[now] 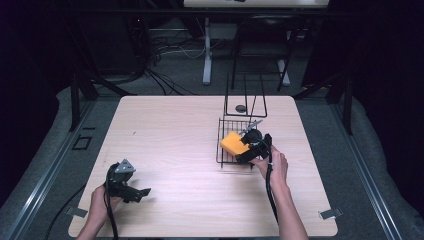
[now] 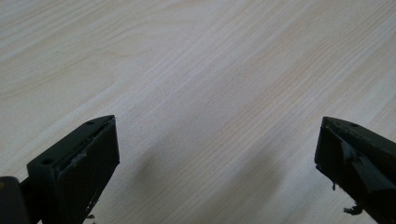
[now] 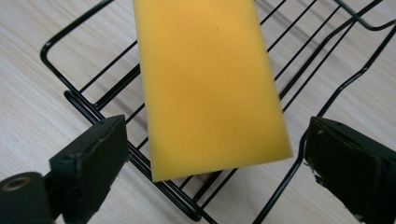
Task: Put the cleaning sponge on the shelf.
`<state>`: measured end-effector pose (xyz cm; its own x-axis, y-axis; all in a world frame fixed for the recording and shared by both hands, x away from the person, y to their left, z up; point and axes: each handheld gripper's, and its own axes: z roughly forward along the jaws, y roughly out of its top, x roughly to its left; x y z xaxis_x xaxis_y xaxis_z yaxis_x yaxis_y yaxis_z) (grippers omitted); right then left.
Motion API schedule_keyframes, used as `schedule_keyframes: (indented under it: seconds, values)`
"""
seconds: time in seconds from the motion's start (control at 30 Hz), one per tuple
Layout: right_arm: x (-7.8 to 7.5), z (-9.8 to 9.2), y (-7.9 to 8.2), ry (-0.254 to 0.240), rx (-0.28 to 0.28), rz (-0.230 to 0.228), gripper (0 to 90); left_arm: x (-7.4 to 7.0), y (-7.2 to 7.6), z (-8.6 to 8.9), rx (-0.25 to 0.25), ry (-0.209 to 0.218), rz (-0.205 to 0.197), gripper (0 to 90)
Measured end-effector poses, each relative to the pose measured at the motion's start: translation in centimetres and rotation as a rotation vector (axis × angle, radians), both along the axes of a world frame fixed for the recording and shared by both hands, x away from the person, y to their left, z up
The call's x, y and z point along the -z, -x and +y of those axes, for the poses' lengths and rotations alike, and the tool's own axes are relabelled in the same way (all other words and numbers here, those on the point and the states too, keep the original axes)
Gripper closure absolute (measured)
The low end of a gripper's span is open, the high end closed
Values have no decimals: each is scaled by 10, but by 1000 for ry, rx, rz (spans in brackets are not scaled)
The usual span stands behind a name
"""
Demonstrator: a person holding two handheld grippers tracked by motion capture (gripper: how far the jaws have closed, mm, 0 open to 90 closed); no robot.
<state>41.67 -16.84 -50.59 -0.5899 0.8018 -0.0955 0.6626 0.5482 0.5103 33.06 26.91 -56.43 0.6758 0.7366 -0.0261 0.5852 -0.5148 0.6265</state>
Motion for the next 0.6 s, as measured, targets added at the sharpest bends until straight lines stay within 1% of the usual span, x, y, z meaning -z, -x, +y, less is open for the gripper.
schedule_keyframes:
  seconds: [0.03, 0.1, 0.13, 0.17, 0.2, 0.23, 0.3, 0.33, 0.37, 0.43, 0.57, 0.6]
  values:
    - [-2, -1, 1, 3, -4, -5, 37, 0, 0, 0, 0, 0, -1, 0]
    - [-6, -2, 6, -19, 1, -16, 24, 0, 0, 0, 0, -1, -1, 0]
    - [-6, -2, 6, -19, 1, -16, 24, 0, 0, 0, 0, -1, -1, 0]
    - [-10, -4, 10, -32, -2, -27, 12, 0, 0, 0, -1, -1, -2, 0]
    - [-11, -5, 13, -42, -1, -28, 5, 0, 0, 0, -1, 0, -1, 0]
    - [-13, -6, 14, -33, -6, -32, 2, 0, 0, 0, -2, 0, 0, 0]
    - [-15, -8, 17, -37, -6, -35, 1, 0, 0, 0, -2, 0, 0, 0]
    - [-18, -11, 23, -50, 2, -44, 0, 0, 0, 0, -2, -1, 0, 0]
    - [-20, -13, 25, -41, 2, -41, 0, 0, 0, -1, -4, 0, -5, 0]
    - [-22, -16, 29, -46, 2, -47, 0, 0, 0, -1, -5, -1, -7, 0]
    - [-29, -22, 43, -55, 2, -60, 0, 0, 0, -1, -6, -2, -5, 0]
    - [-31, -23, 45, -47, -1, -53, 0, 0, 0, -1, -5, -6, -7, 0]
